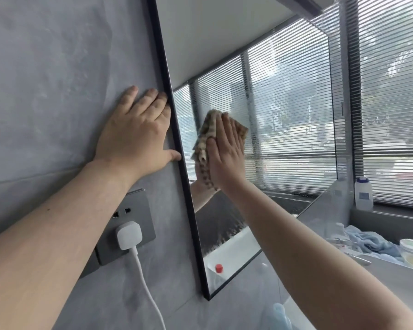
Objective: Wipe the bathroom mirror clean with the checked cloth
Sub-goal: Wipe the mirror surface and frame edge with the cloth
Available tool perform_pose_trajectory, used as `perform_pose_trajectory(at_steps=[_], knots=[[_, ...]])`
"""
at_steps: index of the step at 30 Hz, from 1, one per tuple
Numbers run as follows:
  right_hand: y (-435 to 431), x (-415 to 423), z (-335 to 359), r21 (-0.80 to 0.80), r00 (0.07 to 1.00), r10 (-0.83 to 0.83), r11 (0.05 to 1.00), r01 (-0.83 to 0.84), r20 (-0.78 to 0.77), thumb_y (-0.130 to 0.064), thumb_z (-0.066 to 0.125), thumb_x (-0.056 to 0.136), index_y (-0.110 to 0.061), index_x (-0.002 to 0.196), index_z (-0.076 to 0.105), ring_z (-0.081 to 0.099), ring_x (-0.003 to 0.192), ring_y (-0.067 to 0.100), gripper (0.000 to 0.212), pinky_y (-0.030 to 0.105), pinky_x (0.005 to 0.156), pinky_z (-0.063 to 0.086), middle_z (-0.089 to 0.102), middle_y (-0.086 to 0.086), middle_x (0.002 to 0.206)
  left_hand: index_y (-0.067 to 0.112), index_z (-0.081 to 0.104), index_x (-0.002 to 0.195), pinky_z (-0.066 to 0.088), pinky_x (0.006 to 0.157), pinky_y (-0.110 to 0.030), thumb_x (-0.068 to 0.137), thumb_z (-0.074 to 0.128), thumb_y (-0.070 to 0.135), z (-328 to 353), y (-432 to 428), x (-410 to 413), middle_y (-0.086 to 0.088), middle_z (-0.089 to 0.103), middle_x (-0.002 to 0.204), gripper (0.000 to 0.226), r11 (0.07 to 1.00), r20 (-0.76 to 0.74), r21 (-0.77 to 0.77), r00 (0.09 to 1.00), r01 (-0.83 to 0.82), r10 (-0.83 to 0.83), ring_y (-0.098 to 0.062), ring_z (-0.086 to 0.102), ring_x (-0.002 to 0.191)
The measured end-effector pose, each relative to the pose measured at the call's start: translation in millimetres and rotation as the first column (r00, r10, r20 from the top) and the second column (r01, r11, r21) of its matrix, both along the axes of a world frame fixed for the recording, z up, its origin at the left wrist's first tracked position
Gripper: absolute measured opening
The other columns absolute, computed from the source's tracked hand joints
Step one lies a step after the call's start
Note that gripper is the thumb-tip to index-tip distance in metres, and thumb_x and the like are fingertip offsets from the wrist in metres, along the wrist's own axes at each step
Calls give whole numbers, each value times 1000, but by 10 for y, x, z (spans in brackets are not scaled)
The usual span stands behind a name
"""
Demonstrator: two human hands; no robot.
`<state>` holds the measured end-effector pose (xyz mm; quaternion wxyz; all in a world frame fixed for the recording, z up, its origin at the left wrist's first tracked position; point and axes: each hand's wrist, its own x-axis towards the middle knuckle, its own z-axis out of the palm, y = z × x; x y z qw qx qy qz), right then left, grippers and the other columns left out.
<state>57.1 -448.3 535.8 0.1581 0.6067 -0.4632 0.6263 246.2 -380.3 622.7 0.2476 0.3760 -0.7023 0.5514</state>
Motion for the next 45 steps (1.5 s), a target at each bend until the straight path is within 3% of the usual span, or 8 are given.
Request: perform_pose_trajectory(at_steps=[9, 14, 19, 23, 26, 32, 38, 45], knots=[[-267, -669, -1239, 324, 883, -98, 944, -64, 460, -58, 10, 89, -24, 159, 6, -4, 151, 4, 78, 39, 124, -6, 2, -4, 167, -1, 10, 155, -3, 123, -54, 59, 19, 100, -189, 95, -71, -18, 7, 166, 140, 942, 88, 50, 941, -332, 327, -31, 3, 154], [19, -108, -1756, 287, 948, -60, 957, -34, 312, -53, 9, 91, -20, 157, 0, -10, 151, 5, 75, 41, 124, -5, -4, -4, 166, -2, 7, 155, -3, 123, -55, 60, 17, 100, -198, 107, -102, -19, 4, 166, 140, 934, 103, 41, 932, -354, 348, -32, 1, 154], [410, 450, -2499, 120, 998, 38, 992, -31, -56, -30, 30, 100, -19, 159, -2, 2, 154, 24, 68, 44, 123, 3, 6, 11, 166, -1, 11, 155, -2, 123, -53, 60, 19, 100, -194, 135, -103, -18, 7, 166, 140, 939, 85, 51, 938, -340, 335, -31, 4, 154], [383, 255, -2454, 183, 991, 42, 983, -18, -128, -36, 27, 101, -26, 158, -7, -1, 154, 19, 67, 36, 124, -2, 6, 8, 166, -3, 19, 154, 1, 123, -51, 59, 29, 99, -185, 115, -92, -19, 16, 164, 139, 951, 75, 66, 952, -301, 296, -32, 11, 153], [173, -125, -2164, 341, 980, 18, 936, -86, 199, -47, 17, 97, -22, 155, -6, -13, 151, 5, 68, 23, 120, -12, -7, -3, 165, -6, 25, 151, 3, 123, -51, 57, 39, 97, -199, 76, -80, -21, 25, 161, 140, 963, 69, 71, 965, -260, 255, -34, 19, 150], [-318, -821, -1924, 423, 711, -136, 872, -245, 690, -32, 25, 108, -13, 159, 4, -3, 153, 12, 58, 26, 121, -8, 1, 2, 167, -5, 23, 152, 2, 123, -52, 57, 27, 99, -192, 43, -80, -21, 21, 162, 140, 951, 77, 63, 952, -302, 297, -34, 16, 151], [-202, -681, -2057, 417, 672, -153, 874, -250, 724, -29, 28, 108, -9, 158, 7, 2, 153, 14, 58, 22, 119, -5, 6, 5, 167, -5, 20, 152, 0, 123, -51, 57, 23, 99, -186, 53, -86, -20, 19, 163, 141, 954, 68, 70, 955, -292, 288, -33, 14, 152], [41, -189, -2285, 424, 760, -88, 868, -259, 644, -49, 17, 92, -10, 158, 1, -6, 152, 10, 78, 25, 121, -10, -3, 1, 167, -5, 26, 151, 1, 122, -50, 56, 18, 98, -195, 52, -82, -20, 24, 161, 140, 962, 59, 46, 962, -270, 267, -33, 18, 151]])
